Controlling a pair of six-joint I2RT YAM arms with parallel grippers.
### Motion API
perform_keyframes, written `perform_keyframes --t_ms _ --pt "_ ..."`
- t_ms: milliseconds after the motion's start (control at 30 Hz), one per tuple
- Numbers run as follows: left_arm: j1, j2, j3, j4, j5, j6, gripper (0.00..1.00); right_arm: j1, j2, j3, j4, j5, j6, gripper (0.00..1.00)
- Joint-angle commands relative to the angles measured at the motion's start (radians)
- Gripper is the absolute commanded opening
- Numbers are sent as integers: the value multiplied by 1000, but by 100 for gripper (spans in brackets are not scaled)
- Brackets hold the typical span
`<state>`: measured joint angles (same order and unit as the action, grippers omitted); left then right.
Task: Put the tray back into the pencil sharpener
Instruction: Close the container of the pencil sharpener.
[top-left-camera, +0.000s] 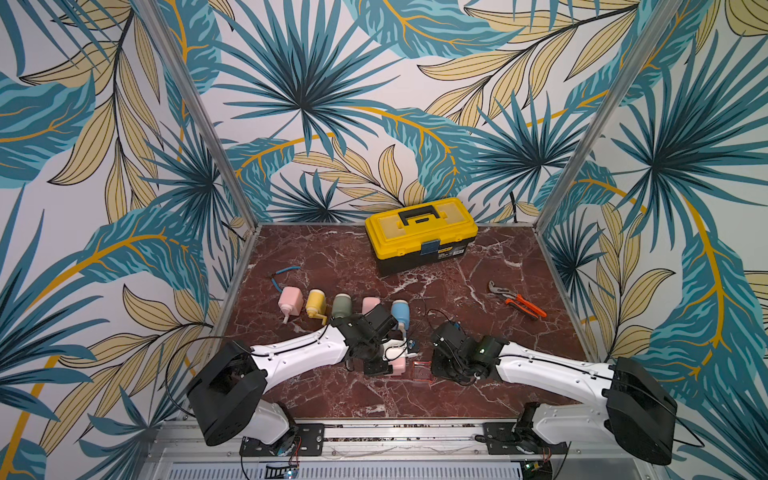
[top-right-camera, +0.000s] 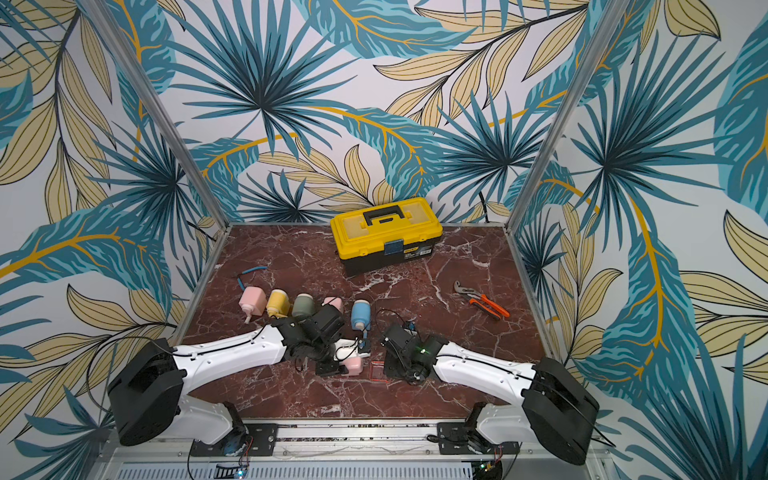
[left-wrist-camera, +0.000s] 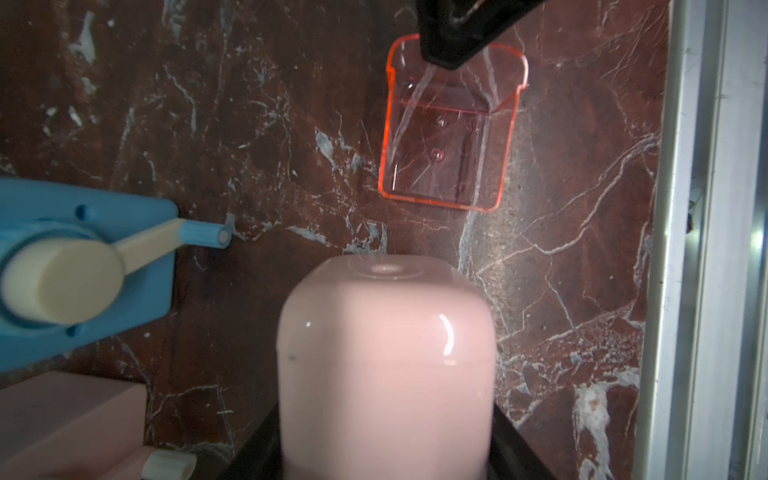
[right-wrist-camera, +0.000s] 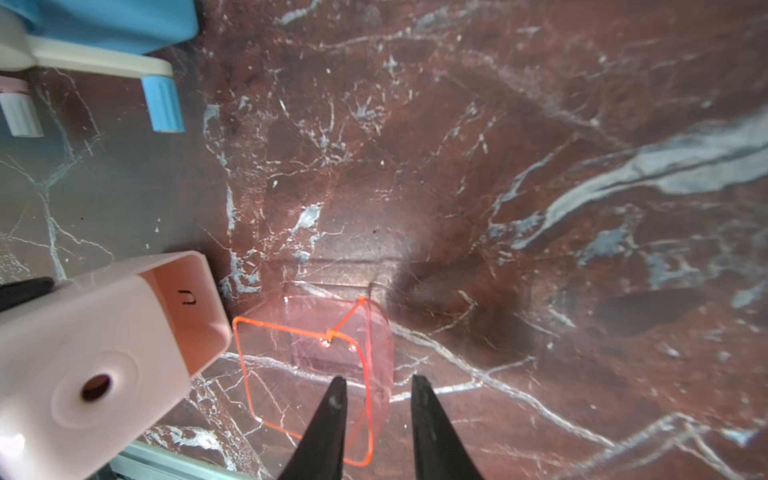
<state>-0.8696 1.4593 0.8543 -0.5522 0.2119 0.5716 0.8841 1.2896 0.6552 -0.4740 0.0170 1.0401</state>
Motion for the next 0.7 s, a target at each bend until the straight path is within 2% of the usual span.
perform_keyframes --t_ms 0,367,667 --pt "-21 10 6 65 29 1 55 -7 20 -27 54 -31 3 27" --pt "-69 48 -21 98 8 33 55 -35 74 -40 160 -121 -39 21" --pt "-82 73 -2 70 -18 38 55 -50 62 -51 176 -129 -35 17"
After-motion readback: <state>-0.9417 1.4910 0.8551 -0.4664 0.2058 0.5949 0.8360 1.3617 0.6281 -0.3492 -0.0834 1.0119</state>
